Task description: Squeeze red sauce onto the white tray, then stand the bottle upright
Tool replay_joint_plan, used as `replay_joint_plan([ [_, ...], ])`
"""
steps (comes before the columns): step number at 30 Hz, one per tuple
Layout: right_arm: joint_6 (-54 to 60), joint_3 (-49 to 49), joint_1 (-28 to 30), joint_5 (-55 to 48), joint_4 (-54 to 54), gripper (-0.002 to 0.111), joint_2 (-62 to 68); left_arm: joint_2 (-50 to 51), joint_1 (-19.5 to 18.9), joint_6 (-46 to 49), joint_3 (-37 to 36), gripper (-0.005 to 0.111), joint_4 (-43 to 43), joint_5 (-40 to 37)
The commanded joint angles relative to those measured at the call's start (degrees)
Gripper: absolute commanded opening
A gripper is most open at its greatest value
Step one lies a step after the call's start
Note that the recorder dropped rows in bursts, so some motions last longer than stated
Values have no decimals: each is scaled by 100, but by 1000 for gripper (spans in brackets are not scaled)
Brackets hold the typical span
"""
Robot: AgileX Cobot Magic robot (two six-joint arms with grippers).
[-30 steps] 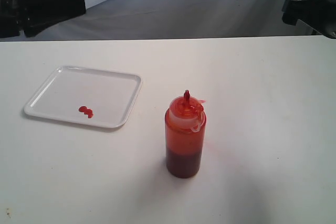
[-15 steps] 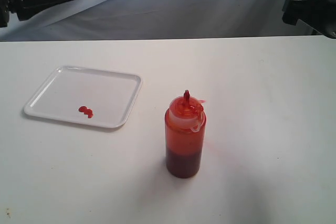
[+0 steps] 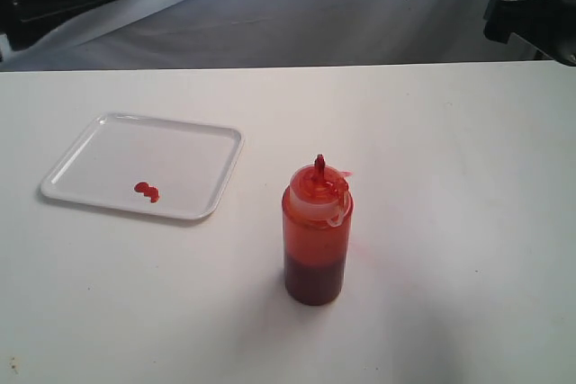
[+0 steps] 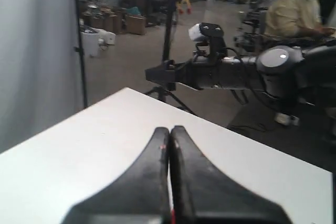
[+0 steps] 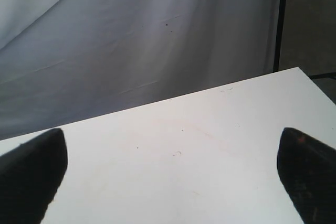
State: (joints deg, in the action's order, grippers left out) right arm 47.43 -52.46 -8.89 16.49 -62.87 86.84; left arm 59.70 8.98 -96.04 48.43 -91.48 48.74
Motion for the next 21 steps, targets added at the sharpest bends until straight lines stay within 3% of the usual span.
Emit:
replay_joint_plan([
  [1,4,-28,32,45,-15,105,-52,-1098,62,-297,-717,0,69,-1313],
  [8,4,-28,32,45,-15,105,-52,-3017,62,-534,-1897,0,77,-2714],
  [15,4,-28,32,45,-15,105,-52,-4321,62,-594,-2429,0,-5,-2906],
  [21,4,-28,32,45,-15,105,-52,-4944,62,-1195,-2502,0,-30,-3222],
])
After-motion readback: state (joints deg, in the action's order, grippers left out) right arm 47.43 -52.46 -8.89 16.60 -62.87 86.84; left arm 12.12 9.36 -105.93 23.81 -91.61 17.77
